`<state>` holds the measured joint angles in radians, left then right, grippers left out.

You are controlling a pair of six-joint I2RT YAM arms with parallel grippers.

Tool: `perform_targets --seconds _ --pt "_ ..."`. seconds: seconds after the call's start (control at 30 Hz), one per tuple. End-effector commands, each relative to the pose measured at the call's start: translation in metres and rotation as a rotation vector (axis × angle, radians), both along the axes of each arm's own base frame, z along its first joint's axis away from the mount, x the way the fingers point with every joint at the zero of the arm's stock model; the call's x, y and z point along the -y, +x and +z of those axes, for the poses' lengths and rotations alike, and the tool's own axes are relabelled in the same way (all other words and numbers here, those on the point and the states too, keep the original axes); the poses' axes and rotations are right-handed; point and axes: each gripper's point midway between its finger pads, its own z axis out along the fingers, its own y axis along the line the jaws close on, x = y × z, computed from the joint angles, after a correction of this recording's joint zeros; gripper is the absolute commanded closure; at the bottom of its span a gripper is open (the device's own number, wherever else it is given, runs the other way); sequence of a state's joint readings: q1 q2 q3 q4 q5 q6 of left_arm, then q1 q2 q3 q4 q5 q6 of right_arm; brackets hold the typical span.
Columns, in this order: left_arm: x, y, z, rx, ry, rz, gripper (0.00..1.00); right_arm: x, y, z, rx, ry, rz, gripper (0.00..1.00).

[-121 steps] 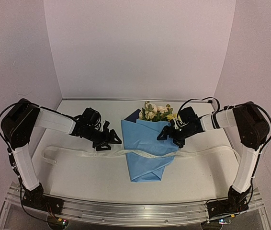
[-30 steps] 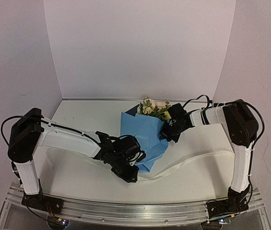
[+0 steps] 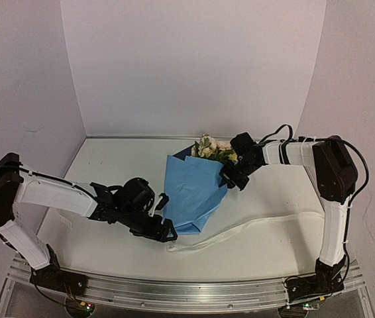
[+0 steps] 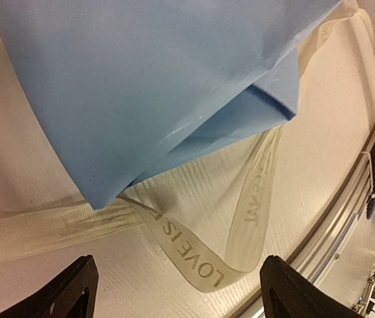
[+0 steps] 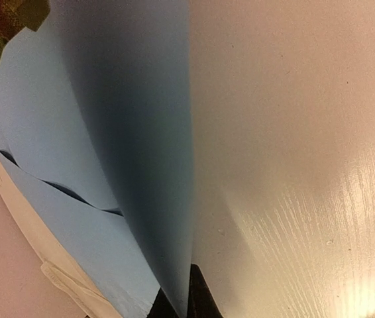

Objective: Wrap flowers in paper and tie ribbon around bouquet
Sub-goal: Adjust the ribbon at the center of the board.

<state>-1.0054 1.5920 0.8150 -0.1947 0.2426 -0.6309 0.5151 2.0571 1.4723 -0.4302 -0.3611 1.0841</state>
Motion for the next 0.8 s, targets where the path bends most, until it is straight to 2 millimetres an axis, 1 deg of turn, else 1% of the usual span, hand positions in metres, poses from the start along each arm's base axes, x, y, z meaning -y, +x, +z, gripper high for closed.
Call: perform_targets --seconds 0.0,0.1,0.17,0.27,0.33,0.4,0.47,0.63,0.77 --pt "0.001 0.019 0.03 0.046 -0.102 0.05 0.1 0.003 0.003 0.008 -0.017 0.017 -0.041 1.0" --pt "-0.017 0.03 0.018 0.036 -0.07 0.12 0.11 0.003 0.003 0.012 -0.022 0.023 -0.054 1.0" --pt "-0.031 0.039 0.009 0.022 -0.045 0.183 0.15 0.003 0.003 0.014 -0.026 0.024 -0.057 1.0" --pt "-0.05 0.051 -0.005 0.001 -0.012 0.262 0.31 0.001 0.002 0.014 -0.041 0.033 -0.057 1.0" --pt "-0.057 0.056 -0.013 -0.012 0.005 0.29 0.43 0.001 0.001 0.014 -0.049 0.036 -0.06 1.0" --pt "-0.067 0.059 -0.023 -0.024 0.045 0.325 0.52 0.002 -0.001 0.014 -0.051 0.035 -0.061 1.0" --pt "-0.083 0.065 -0.033 -0.038 0.095 0.383 0.61 0.003 -0.002 0.014 -0.053 0.035 -0.064 1.0" --pt "-0.125 0.08 -0.049 -0.059 0.175 0.509 0.72 0.003 -0.002 0.015 -0.054 0.037 -0.068 1.0" --pt "-0.148 0.086 -0.058 -0.081 0.215 0.565 0.75 0.002 -0.002 0.012 -0.059 0.035 -0.067 1.0"
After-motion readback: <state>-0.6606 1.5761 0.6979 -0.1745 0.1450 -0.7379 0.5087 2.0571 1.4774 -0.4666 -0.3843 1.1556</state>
